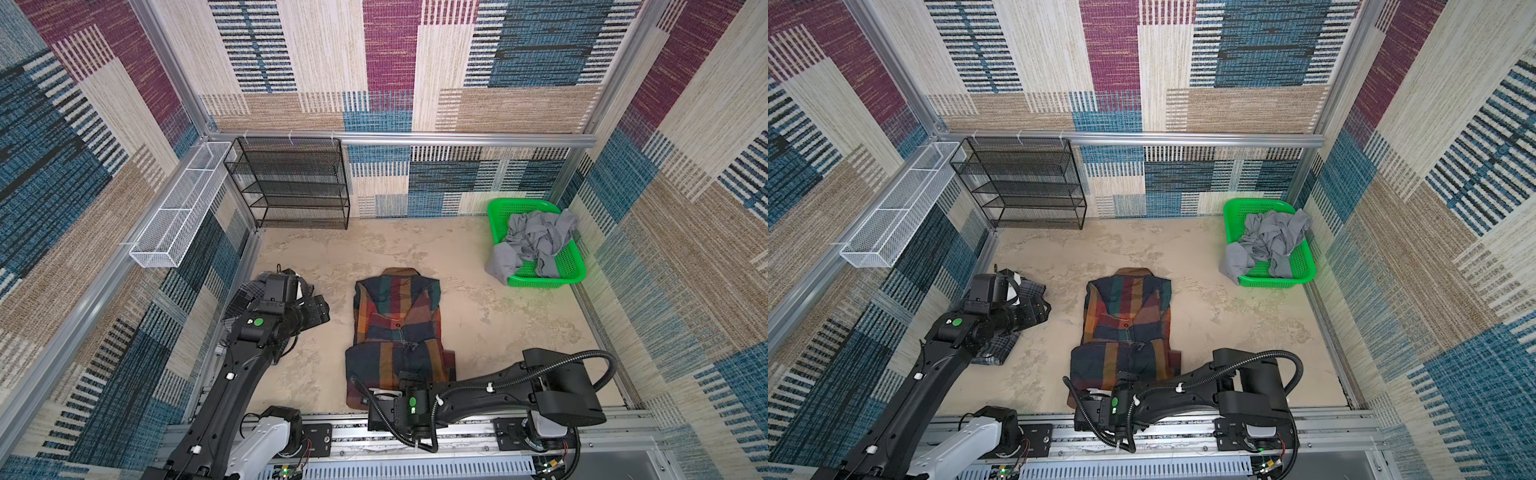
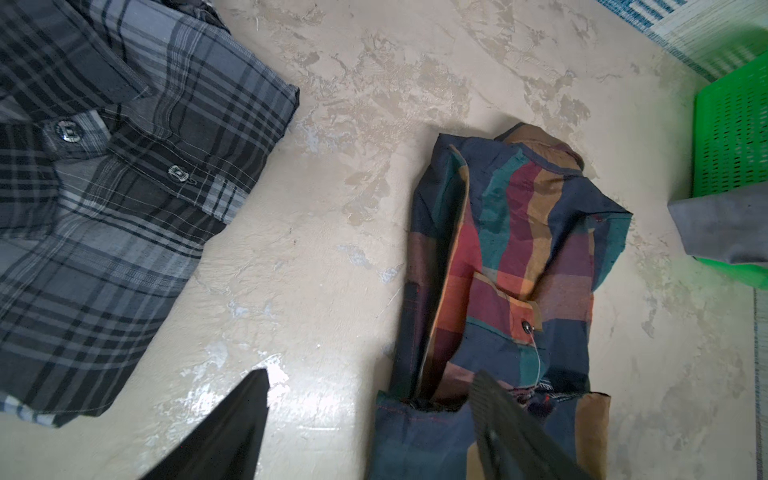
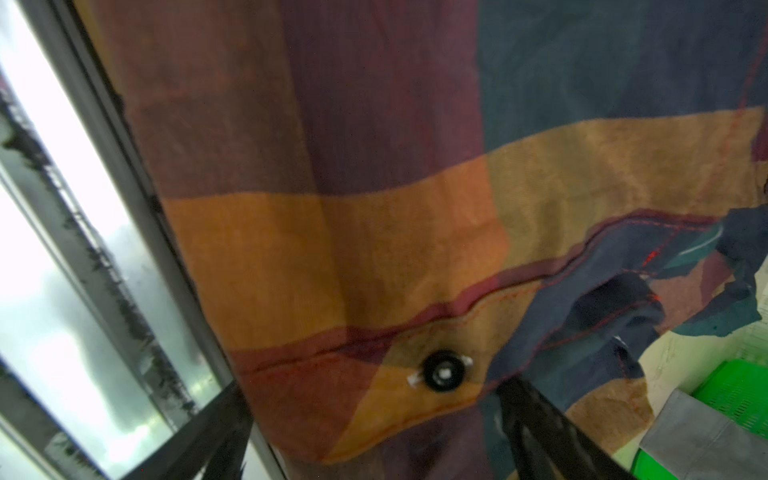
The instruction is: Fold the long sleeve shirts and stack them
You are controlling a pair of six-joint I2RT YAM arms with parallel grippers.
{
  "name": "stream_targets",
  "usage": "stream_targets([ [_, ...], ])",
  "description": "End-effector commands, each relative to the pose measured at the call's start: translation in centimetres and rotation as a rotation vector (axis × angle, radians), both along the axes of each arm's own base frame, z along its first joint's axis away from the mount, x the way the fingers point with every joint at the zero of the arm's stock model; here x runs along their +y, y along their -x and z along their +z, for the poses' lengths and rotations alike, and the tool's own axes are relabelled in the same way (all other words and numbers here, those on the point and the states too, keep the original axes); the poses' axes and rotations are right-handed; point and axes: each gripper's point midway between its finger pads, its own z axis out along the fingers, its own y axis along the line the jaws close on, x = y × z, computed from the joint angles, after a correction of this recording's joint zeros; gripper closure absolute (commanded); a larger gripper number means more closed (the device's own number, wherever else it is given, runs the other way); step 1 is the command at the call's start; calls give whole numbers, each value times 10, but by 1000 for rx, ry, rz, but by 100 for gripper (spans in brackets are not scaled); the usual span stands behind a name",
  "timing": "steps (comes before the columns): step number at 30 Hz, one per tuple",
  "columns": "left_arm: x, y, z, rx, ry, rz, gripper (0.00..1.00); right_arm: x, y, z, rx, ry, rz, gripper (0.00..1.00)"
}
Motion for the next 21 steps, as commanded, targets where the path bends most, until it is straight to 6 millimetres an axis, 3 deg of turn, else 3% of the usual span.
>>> stream_targets([
  [1,6,-1,-2,-5,-45,-9,20,2,-1,-7,-9,11,33,12],
  [4,6,-1,-3,-2,-43,-9,20,0,2,-16,10,34,44,17],
  [7,6,-2,-3,-2,-43,-6,20,3,6,-20,37,34,47,29],
  [10,7,-2,-5,2,-43,-7,20,3,7,-23,57,45,49,48],
  [12,7,-2,-5,3,-43,-4,20,7,10,-21,77,36,50,63],
  [17,8,-3,-5,4,-40,-2,20,13,11,-8,85,17,55,72],
  [21,9,-3,-5,5,-38,0,20,14,12,-3,87,0,55,92],
])
